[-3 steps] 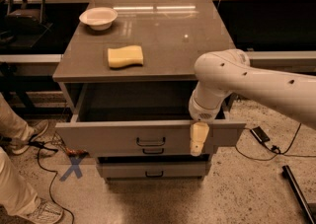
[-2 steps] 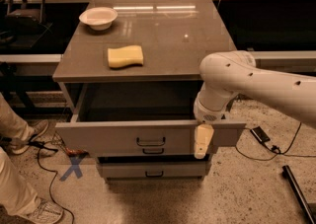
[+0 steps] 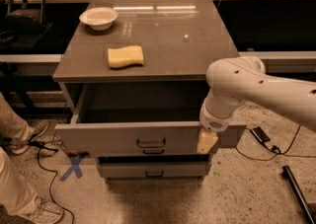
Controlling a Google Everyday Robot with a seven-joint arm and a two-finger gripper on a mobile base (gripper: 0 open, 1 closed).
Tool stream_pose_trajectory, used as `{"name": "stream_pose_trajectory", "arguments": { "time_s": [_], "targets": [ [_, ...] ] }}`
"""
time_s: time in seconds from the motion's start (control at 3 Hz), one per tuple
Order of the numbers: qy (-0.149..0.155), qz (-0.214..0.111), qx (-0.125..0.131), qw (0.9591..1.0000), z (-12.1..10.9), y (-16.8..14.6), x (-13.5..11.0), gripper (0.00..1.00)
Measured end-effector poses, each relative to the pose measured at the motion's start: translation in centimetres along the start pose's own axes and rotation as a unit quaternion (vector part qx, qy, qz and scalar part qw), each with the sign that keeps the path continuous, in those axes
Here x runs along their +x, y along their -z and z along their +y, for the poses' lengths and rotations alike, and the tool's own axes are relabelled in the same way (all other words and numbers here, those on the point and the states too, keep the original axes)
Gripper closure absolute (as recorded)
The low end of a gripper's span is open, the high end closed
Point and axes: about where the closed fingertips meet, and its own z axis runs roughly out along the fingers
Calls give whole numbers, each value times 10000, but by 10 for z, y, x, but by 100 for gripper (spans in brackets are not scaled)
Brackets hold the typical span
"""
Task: Open top drawer
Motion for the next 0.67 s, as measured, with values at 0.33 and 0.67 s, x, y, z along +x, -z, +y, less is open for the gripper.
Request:
{"name": "stream_pose_trajectory", "arguments": {
  "time_s": [0.33, 0.67],
  "targets": [
    [-148, 19, -44, 9999, 7, -2, 9, 65],
    [-305, 88, -10, 9995, 15, 3, 18, 88]
  ]
}}
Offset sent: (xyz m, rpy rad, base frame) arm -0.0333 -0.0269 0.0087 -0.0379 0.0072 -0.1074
